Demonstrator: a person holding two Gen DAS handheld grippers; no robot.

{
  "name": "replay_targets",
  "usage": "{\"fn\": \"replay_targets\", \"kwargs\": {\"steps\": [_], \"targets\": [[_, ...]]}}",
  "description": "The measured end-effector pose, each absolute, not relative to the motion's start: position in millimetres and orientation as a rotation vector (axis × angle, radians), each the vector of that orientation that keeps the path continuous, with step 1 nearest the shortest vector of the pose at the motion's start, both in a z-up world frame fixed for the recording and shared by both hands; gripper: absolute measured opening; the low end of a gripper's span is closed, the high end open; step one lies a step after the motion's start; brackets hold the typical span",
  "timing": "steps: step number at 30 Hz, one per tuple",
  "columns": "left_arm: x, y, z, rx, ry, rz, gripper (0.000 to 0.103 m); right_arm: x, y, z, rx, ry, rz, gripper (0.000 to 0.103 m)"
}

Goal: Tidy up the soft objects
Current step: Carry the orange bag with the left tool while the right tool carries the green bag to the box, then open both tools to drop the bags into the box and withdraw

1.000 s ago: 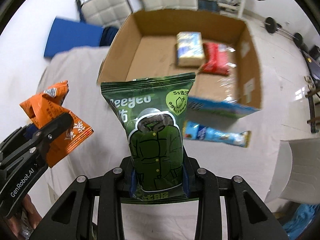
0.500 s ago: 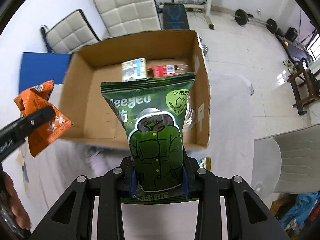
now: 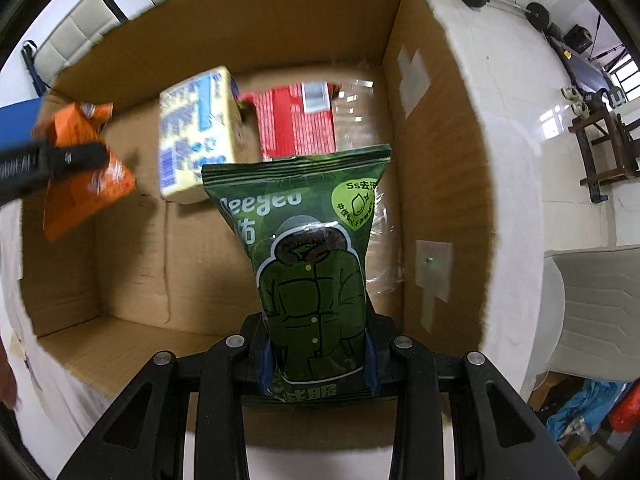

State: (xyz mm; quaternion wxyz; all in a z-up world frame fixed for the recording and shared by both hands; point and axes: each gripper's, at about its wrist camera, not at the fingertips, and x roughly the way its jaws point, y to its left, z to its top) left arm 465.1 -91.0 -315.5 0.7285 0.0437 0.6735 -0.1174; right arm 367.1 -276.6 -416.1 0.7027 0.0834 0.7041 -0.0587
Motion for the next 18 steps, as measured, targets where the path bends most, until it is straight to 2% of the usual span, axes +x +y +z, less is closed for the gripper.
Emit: {"fn": "replay_targets", "kwargs": {"steps": [8, 18], "targets": [[481, -114, -340, 0.156, 1.521, -0.267, 0.036, 373, -268, -446, 0.163, 1.617, -0.157, 0.036], [484, -125, -340, 0.174, 1.53, -0.278, 0.039, 373, -275, -458, 0.237, 1.661, -0.189, 0.038]]}}
